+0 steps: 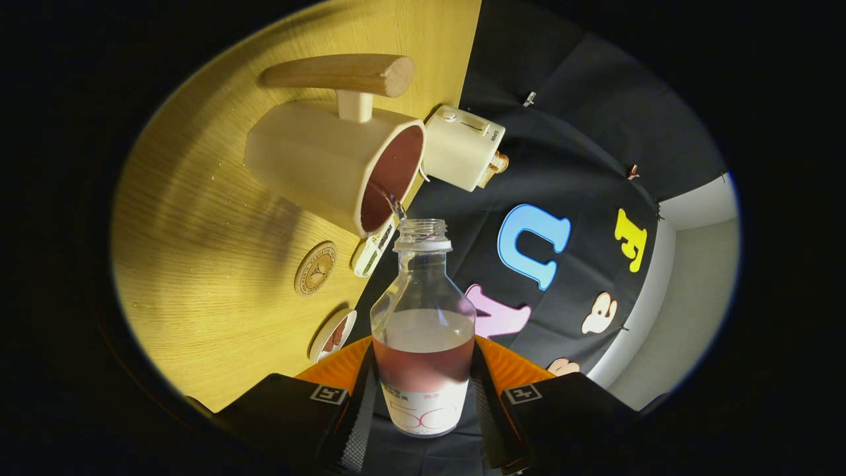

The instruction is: Take the bottle from table, then pour the juice into the cup, finally place the bottle on the coaster

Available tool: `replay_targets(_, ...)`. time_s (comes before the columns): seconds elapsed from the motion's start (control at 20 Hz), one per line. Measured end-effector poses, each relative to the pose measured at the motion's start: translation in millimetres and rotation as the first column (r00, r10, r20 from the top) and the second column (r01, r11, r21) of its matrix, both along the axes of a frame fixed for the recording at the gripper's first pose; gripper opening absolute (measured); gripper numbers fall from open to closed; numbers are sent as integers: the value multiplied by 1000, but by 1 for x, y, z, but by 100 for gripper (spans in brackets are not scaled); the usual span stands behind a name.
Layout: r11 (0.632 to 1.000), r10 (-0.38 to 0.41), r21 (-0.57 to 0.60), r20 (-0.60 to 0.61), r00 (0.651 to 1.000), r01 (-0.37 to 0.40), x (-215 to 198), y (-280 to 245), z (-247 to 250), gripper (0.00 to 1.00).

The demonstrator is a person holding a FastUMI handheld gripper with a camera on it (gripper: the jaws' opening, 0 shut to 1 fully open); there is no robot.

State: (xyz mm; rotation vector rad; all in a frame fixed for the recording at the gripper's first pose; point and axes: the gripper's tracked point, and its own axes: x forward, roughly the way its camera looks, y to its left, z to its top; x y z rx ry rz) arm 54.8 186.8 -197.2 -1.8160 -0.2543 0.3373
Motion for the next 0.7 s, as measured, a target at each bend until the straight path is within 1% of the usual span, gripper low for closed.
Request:
replay_targets(0.35,999,25,-29,21,999,-25,5,8,3,70)
replay_targets(0.7,995,71,-73,57,996,-67,8,20,8,70)
